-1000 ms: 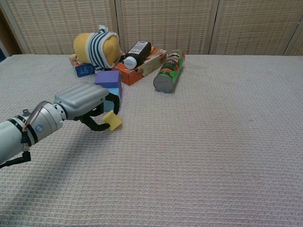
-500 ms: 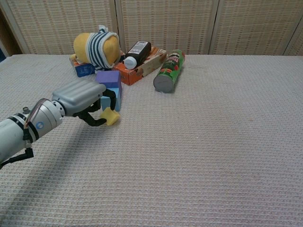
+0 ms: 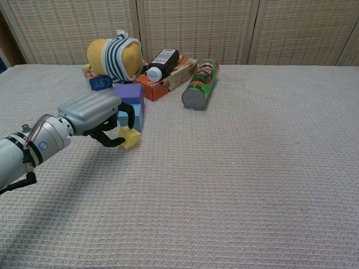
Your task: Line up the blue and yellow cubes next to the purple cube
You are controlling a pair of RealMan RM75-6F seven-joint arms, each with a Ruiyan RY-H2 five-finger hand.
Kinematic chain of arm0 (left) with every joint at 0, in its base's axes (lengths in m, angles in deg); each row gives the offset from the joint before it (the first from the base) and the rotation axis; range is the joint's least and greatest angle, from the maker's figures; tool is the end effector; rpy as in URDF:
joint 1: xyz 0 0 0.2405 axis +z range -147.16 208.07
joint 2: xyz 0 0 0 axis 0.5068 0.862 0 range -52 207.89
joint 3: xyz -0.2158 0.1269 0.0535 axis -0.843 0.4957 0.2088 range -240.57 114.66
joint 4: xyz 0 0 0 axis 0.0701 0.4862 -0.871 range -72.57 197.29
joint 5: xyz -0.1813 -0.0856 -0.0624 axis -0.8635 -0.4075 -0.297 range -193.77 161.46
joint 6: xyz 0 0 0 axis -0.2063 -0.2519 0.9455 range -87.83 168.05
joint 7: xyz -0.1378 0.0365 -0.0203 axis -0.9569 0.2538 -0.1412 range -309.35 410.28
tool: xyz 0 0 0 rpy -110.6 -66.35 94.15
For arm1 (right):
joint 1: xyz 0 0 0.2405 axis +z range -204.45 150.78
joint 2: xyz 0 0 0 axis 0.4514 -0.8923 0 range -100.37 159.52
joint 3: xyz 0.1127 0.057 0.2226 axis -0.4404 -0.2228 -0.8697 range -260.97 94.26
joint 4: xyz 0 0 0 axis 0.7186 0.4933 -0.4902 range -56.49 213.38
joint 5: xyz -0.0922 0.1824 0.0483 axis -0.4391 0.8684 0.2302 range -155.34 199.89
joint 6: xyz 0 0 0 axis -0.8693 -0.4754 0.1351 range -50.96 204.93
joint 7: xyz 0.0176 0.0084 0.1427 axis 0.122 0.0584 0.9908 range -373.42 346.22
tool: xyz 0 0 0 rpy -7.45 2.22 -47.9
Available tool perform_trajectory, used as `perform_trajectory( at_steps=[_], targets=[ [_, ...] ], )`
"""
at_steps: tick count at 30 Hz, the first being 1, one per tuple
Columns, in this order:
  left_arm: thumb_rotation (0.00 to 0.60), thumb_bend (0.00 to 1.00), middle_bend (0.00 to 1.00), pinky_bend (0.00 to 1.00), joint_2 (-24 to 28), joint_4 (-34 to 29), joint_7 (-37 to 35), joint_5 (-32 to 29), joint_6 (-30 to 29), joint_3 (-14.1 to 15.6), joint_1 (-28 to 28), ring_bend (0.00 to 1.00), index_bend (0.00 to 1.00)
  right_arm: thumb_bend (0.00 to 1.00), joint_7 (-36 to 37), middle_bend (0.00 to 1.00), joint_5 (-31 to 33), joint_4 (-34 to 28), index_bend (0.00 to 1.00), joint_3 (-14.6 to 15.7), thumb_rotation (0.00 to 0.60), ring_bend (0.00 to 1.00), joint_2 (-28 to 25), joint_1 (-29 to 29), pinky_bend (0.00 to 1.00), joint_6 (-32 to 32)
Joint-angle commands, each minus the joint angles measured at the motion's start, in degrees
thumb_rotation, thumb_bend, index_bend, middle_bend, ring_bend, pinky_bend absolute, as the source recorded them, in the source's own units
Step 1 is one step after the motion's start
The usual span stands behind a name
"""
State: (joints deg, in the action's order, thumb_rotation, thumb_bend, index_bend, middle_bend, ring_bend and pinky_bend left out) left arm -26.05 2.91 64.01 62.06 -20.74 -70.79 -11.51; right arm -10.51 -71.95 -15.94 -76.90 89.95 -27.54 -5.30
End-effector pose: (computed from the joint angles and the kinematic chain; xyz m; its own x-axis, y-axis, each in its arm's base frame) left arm -0.1634 0.3528 -0.0643 0.5411 0.0730 0.8378 0.7672 -0.4509 -0.4563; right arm -0.3194 -0.1119 0.1424 0.3684 -0.2519 0.8949 -0.9279 -0.0399 0.3708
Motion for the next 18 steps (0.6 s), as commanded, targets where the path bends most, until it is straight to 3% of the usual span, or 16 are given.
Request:
perform_trajectory(
  at_steps=[1,9,14,18],
  targets=[
    [0.6,0.34,1.0,1.0,0.91,-1.53,0.57,0.17,-0.36,0.24,0.49,1.0,0.45,0.04,-0.08,0.0,-0.06,-0.05,0.0,0.04,0.6,0.0,0.0,0.01,0.0,0.01],
    [0.6,0.34,1.0,1.0,2.74,-4.87,1.08,0.64,-1.56,0.53,1.51,1.0,0.44,0.04,-0.12,0.0,-0.43,-0.13,0.0,0.2,0.6,0.0,-0.02,-0.08,0.0,-0.22],
    [0.6,0.36,1.0,1.0,5.08,-8.54,1.25,1.89,-3.2,2.51,3.55,1.0,0.5,0.04,0.15,0.0,-0.59,-0.07,0.0,0.24,0.6,0.0,-0.13,-0.12,0.0,-0.4],
    [0.6,0.38,1.0,1.0,7.64,-12.39,1.77,0.56,-2.29,3.86,5.35,1.0,0.47,0.04,0.23,0.0,-0.72,-0.02,0.0,0.27,0.6,0.0,-0.15,-0.1,0.0,-0.44]
  ],
)
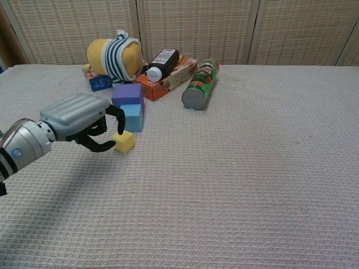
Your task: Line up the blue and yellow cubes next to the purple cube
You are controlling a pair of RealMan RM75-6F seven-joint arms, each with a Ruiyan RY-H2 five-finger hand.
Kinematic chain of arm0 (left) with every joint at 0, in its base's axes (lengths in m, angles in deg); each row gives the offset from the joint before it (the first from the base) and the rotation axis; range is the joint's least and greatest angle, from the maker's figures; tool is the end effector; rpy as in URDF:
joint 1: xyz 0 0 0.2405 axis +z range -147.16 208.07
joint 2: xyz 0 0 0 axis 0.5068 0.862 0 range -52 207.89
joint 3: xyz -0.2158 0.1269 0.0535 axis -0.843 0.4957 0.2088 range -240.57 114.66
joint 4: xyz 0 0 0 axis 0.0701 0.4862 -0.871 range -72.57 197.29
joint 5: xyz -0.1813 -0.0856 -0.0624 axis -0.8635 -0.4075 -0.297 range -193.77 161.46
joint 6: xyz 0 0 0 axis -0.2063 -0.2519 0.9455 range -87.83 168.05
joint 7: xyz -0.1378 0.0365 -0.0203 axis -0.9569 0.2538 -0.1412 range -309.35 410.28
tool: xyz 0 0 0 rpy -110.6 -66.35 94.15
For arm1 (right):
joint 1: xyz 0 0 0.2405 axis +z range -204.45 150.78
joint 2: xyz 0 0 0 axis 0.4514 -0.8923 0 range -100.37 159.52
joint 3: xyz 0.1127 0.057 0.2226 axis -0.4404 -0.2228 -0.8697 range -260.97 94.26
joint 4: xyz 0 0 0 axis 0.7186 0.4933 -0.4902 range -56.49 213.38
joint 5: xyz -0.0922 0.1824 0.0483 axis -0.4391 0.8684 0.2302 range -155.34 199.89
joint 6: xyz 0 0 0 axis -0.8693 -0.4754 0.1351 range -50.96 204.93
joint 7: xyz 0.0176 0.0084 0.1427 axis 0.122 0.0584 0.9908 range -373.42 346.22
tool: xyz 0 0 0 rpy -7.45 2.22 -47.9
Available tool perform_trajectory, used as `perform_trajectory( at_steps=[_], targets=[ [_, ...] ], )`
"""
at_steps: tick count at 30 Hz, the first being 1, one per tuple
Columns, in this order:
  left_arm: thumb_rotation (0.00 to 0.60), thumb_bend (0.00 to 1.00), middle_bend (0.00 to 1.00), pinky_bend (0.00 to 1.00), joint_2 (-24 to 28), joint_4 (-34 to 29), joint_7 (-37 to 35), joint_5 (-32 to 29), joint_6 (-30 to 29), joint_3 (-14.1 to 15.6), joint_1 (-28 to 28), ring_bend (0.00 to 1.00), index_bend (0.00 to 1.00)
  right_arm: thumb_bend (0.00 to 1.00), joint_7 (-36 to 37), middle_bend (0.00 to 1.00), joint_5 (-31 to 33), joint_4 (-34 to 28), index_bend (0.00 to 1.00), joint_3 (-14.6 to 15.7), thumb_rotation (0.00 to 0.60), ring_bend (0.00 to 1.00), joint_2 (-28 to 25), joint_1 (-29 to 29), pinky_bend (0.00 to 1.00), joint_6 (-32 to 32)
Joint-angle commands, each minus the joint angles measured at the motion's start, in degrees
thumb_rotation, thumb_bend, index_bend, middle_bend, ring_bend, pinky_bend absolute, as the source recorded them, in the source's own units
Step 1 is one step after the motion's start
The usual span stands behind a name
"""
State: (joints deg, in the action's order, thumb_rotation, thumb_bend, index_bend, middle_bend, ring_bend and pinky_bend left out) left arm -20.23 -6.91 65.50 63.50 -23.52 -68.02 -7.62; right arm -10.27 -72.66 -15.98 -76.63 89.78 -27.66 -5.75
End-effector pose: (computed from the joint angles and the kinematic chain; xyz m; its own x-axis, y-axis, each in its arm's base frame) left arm -0.1740 0.3248 -0.0462 0.5278 0.0957 0.8440 0.7728 -0.4664 -0.4304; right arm -0.3179 -0.1102 0.1431 0.3673 -0.2504 0.8958 -0.9289 -0.0489 0.3672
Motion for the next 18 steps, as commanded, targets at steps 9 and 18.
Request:
perform_trajectory(
  at_steps=[9,18],
  targets=[
    [0.6,0.38,1.0,1.0,2.55,-3.19,2.22,-3.96,4.15,1.29,1.91,1.0,0.38,0.04,-0.54,0.0,-0.08,-0.13,0.0,0.03,0.6,0.0,0.21,-0.07,0.0,-0.07],
    [0.6,0.38,1.0,1.0,1.56,-2.32,3.87,-4.49,5.49,1.03,1.35,1.0,0.35,0.04,-0.47,0.0,0.33,-0.14,0.0,-0.1,0.6,0.0,0.17,0.04,0.0,0.22]
  ],
)
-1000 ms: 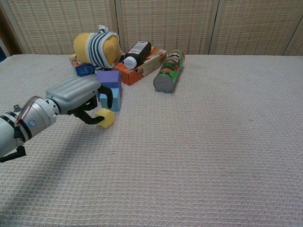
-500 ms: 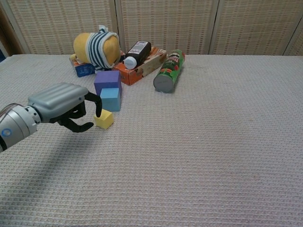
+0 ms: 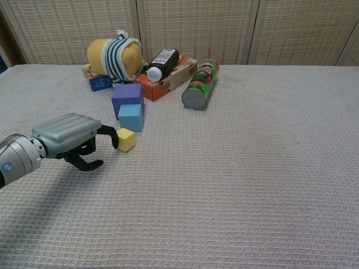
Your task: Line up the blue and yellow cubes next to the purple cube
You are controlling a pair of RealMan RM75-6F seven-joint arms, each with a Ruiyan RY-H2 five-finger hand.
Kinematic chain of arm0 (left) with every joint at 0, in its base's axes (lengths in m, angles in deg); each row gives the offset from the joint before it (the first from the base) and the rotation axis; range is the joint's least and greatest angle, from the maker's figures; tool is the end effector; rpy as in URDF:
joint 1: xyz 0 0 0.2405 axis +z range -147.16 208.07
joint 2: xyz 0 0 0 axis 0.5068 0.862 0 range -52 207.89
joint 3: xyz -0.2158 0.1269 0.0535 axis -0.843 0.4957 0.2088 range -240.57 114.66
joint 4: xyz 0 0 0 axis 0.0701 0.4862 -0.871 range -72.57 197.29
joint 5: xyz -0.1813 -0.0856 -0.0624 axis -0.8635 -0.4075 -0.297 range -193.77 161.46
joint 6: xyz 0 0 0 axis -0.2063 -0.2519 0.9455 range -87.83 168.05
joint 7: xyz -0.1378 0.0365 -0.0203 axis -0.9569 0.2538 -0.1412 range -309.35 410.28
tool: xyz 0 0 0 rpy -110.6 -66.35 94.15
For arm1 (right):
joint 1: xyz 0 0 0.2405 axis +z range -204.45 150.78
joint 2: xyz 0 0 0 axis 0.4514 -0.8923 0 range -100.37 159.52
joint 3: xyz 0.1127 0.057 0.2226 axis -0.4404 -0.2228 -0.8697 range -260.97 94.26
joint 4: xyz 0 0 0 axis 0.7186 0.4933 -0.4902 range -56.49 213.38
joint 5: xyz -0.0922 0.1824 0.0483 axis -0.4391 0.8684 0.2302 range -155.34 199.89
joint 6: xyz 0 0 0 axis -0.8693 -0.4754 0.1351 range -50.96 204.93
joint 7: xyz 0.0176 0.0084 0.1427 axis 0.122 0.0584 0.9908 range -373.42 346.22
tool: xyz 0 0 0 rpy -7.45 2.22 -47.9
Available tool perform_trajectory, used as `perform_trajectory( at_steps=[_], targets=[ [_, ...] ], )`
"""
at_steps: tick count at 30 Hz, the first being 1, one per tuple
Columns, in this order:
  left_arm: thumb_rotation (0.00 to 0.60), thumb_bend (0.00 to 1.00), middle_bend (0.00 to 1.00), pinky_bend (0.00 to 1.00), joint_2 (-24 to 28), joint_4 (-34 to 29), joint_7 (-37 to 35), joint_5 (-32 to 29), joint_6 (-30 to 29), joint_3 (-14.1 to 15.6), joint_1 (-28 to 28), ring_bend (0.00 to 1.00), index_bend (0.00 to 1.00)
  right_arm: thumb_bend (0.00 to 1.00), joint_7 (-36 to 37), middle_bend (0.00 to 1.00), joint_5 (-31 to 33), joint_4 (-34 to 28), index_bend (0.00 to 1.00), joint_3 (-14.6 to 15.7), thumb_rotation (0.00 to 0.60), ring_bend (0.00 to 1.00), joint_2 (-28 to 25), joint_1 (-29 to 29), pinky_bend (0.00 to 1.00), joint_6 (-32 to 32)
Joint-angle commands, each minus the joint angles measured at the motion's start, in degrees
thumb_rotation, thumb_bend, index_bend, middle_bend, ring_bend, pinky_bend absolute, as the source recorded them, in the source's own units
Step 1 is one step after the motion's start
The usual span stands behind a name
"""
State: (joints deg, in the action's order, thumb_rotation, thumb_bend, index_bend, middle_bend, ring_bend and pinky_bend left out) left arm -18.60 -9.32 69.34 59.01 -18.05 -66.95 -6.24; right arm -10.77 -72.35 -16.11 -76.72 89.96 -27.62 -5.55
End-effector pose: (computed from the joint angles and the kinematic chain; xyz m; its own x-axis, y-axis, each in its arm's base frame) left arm -0.1947 0.3150 -0.0534 0.5808 0.2093 0.7867 0.7762 -0.4334 -0.4579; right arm -0.3179 -0.1108 0.1419 0.3701 -0.2512 0.8944 -0.9276 -0.0461 0.3708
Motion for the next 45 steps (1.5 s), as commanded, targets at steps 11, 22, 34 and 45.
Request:
perform_trajectory(
  at_steps=[11,22,34,45],
  targets=[
    [0.6,0.38,1.0,1.0,0.29,1.11,0.05,-0.46,-0.64,-0.85,0.41,1.0,0.39,0.04,0.19,0.0,0.18,0.1,0.0,-0.05,0.6,0.0,-0.06,0.02,0.0,0.08],
    [0.6,0.38,1.0,1.0,0.26,1.87,-0.6,-0.88,0.01,-1.33,0.4,1.0,0.35,0.04,-0.38,0.0,0.14,-0.14,0.0,-0.04,0.6,0.0,0.11,-0.01,0.0,0.06],
    [0.6,0.38,1.0,1.0,-0.99,3.19,-1.28,-1.04,0.86,-2.05,-0.38,1.0,0.33,0.04,-0.05,0.0,0.27,-0.1,0.0,-0.11,0.6,0.0,-0.02,0.0,0.0,0.03],
    [0.6,0.38,1.0,1.0,-1.53,4.49,-1.51,-2.74,2.91,-2.98,-1.28,1.0,0.32,0.04,0.0,0.0,0.42,-0.08,0.0,-0.21,0.6,0.0,-0.02,-0.03,0.0,-0.02]
  ],
)
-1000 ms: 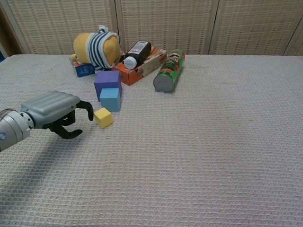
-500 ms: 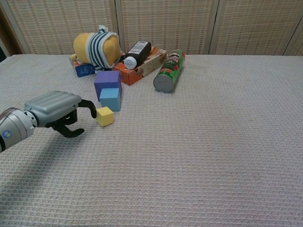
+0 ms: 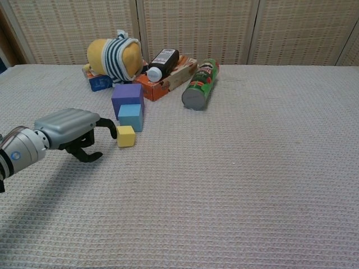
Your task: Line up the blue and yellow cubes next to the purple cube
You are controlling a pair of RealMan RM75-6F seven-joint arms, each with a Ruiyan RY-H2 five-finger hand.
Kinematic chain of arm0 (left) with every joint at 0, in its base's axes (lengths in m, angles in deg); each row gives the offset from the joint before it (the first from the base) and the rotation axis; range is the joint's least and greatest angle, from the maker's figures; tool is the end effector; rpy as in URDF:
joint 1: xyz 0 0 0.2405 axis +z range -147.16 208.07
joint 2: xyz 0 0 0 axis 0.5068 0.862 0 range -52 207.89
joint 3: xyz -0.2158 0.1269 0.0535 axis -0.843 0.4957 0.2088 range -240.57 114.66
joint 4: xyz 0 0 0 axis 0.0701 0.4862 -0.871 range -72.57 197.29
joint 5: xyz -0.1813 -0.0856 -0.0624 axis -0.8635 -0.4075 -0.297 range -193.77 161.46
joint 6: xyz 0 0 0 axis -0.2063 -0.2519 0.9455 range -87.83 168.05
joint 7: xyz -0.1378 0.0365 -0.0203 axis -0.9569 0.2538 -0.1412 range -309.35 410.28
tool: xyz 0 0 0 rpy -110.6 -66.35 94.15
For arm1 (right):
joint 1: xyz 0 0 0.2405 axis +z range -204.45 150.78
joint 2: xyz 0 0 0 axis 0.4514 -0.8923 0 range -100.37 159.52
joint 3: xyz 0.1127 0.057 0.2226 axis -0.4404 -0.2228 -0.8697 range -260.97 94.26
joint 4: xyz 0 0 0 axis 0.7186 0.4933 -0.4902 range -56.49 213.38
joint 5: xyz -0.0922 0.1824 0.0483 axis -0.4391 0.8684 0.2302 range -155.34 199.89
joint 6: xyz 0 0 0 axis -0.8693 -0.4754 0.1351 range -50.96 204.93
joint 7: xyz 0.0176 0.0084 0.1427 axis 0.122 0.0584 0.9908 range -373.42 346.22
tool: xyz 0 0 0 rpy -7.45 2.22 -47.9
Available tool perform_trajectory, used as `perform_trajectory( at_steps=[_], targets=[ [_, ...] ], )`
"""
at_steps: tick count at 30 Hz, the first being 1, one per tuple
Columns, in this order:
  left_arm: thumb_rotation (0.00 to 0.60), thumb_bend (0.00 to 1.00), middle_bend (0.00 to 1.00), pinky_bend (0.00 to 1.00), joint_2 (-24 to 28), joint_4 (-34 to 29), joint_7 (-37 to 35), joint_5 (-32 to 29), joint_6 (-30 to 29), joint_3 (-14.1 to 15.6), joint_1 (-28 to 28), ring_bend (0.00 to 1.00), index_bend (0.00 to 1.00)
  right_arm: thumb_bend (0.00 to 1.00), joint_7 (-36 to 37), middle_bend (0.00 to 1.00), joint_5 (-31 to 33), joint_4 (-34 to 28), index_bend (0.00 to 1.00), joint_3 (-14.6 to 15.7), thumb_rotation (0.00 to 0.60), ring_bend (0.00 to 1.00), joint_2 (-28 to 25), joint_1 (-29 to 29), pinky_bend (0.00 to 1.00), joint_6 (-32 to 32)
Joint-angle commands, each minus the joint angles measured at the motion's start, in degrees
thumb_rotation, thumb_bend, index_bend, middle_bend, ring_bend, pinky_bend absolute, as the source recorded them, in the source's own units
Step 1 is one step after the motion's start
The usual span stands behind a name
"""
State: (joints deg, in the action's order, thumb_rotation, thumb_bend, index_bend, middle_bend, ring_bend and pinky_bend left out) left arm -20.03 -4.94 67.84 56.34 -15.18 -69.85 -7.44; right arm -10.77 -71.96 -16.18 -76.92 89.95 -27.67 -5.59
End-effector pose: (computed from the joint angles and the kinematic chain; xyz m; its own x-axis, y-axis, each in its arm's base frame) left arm -0.1998 0.3364 -0.0531 0.5633 0.2236 0.7954 0.8026 -0.3766 -0.4626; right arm -0.3184 -0.1114 0.1427 0.3686 -0.2472 0.8961 -0.9279 -0.0389 0.3709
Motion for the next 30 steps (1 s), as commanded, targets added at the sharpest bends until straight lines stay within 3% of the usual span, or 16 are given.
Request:
perform_trajectory(
  at_steps=[1,21,30],
  targets=[
    [0.6,0.38,1.0,1.0,-0.18,0.23,-0.01,-0.1,0.07,-0.13,-0.15,1.0,0.32,0.04,-0.03,0.0,0.05,-0.01,0.0,-0.02,0.6,0.0,0.01,0.03,0.0,0.07],
    [0.6,0.38,1.0,1.0,-1.33,1.02,0.61,-0.97,0.67,-0.89,-1.29,1.0,0.29,0.04,0.1,0.0,0.22,-0.04,0.0,-0.13,0.6,0.0,-0.09,0.05,0.0,0.08],
    [0.6,0.39,1.0,1.0,1.06,-2.1,0.74,0.43,-1.93,0.34,0.31,1.0,0.31,0.04,-0.1,0.0,-0.09,-0.04,0.0,0.02,0.6,0.0,0.01,0.15,0.0,0.27]
  ],
)
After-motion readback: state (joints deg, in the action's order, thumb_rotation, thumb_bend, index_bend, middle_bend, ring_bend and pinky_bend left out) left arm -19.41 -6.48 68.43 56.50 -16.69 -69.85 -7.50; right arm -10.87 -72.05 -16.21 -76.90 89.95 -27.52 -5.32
